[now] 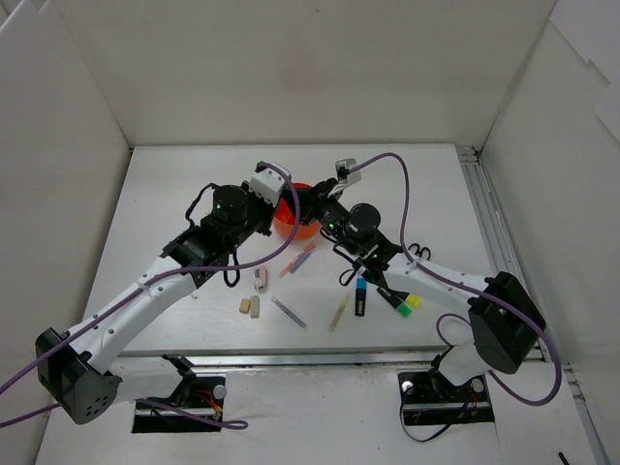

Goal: Sort the stationery into containers
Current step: Close the pen cap on the pen, then place the pen in the storage box.

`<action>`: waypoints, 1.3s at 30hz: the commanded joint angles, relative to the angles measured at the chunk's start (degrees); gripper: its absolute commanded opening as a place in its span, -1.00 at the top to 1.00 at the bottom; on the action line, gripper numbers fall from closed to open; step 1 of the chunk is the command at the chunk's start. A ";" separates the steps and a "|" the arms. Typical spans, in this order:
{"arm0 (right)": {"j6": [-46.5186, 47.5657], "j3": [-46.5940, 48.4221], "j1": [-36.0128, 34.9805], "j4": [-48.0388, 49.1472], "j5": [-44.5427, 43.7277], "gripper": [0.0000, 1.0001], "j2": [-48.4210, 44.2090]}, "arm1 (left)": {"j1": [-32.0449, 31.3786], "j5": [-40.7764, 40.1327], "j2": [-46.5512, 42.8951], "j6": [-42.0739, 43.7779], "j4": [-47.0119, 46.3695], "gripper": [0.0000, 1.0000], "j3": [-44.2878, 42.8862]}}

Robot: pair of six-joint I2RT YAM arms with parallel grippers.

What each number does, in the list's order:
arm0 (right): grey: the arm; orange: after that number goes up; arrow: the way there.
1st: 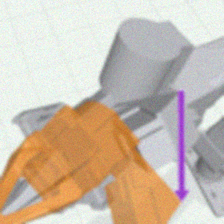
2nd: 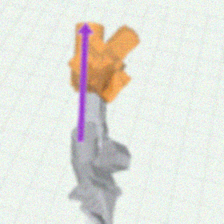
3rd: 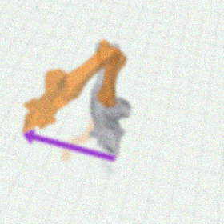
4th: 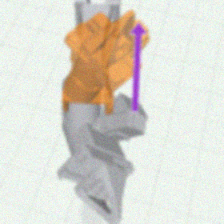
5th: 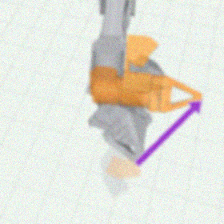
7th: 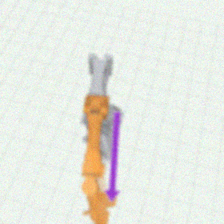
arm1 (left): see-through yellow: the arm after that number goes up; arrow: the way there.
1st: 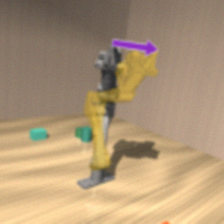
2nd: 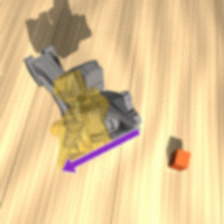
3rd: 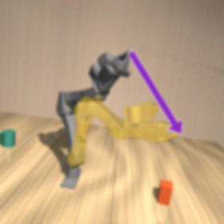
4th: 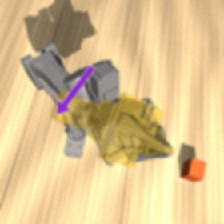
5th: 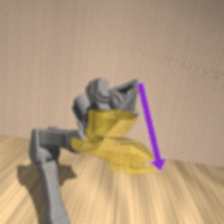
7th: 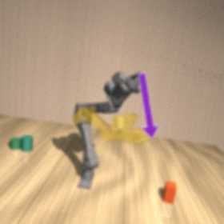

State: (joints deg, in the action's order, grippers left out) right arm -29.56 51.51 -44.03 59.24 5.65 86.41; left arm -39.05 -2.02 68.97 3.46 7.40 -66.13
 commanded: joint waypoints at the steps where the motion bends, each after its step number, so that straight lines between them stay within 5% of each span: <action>1: 6.10 -3.43 -5.72 -32.26 3.75 1.00 1.92 | -1.03 3.43 -4.99 1.90 -34.56 1.00 -10.34; 4: 2.42 -2.72 -3.71 -30.08 16.46 1.00 2.18 | -1.03 2.72 -4.55 2.16 -34.73 1.00 -10.25; 7: -3.48 -5.89 -1.85 -18.12 26.86 1.00 2.97 | -1.03 2.55 -4.72 2.16 -35.00 1.00 -9.37; 16: -0.41 -6.50 -2.02 -17.50 28.02 1.00 3.50 | -1.03 3.25 -5.78 1.90 -33.94 1.00 -9.02; 24: -0.06 -7.91 0.34 -18.72 23.62 0.97 -5.28 | -1.03 0.20 -7.97 -0.29 -32.10 1.00 -5.07; 27: 0.38 -7.65 2.80 -22.14 21.08 0.48 -9.32 | -1.03 -0.96 -10.43 -2.31 -31.05 1.00 -0.94; 29: 1.95 -6.51 3.86 -25.83 19.67 0.34 -12.40 | -1.03 -2.28 -12.27 -5.39 -29.29 1.00 1.52; 34: 10.65 -2.30 4.13 -36.89 13.79 0.18 -20.38 | -1.03 -2.64 -14.48 -9.69 -23.05 1.00 6.09; 39: 13.04 0.52 3.95 -37.18 9.47 -0.01 -24.10 | -1.03 -0.97 -13.51 -12.08 -18.57 1.00 8.21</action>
State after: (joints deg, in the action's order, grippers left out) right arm -20.18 47.81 -39.79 21.10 18.98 64.79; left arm -40.03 -4.08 55.40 -5.45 -12.21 -57.47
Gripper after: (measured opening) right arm 0.494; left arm 0.080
